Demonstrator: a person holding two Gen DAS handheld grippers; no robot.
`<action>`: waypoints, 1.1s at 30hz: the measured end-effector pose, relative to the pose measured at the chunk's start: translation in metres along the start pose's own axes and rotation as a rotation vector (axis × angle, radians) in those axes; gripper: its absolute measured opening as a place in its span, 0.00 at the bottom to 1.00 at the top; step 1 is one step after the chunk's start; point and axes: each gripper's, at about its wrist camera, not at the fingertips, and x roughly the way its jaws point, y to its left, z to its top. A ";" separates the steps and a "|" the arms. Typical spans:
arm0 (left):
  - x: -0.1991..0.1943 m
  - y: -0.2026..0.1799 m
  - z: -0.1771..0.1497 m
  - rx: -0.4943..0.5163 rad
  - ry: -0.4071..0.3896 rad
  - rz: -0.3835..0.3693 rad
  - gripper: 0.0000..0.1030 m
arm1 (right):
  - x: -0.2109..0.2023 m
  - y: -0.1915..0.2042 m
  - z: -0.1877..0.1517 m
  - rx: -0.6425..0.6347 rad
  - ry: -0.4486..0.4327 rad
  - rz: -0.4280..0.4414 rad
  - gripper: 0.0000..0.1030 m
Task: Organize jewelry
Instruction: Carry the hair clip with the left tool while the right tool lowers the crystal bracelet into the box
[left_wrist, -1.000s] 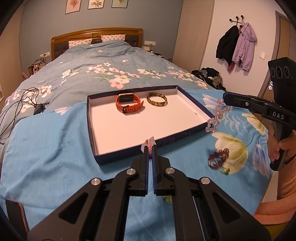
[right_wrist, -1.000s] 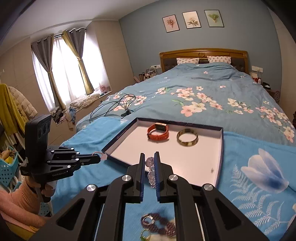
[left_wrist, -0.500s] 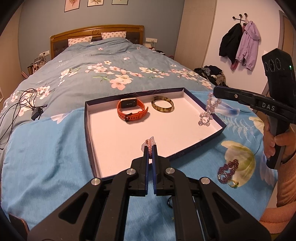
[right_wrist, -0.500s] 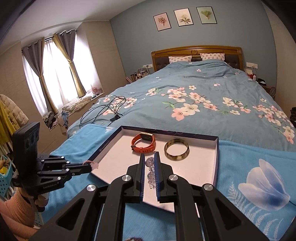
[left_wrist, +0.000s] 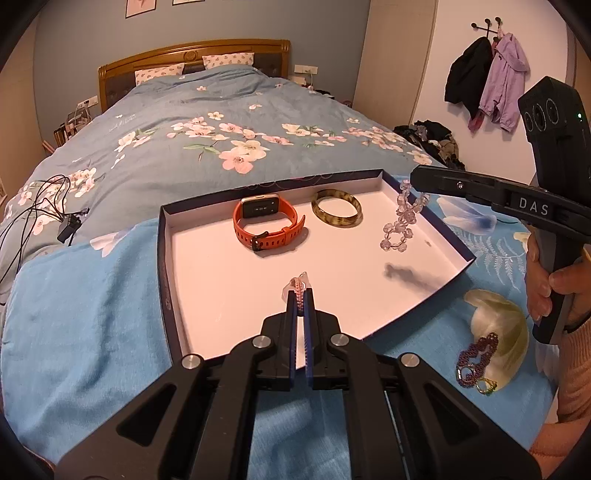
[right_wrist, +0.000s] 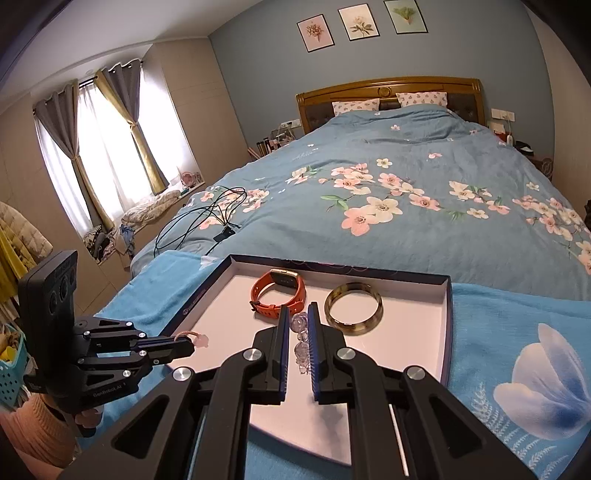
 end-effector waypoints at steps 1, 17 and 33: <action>0.002 0.001 0.000 -0.001 0.003 -0.001 0.03 | 0.002 -0.001 0.001 0.002 0.001 -0.002 0.08; 0.030 0.006 0.013 -0.007 0.040 0.018 0.03 | 0.028 -0.002 0.012 0.024 0.019 0.022 0.08; 0.049 0.013 0.021 -0.022 0.071 0.021 0.03 | 0.050 -0.019 0.003 0.032 0.080 -0.012 0.08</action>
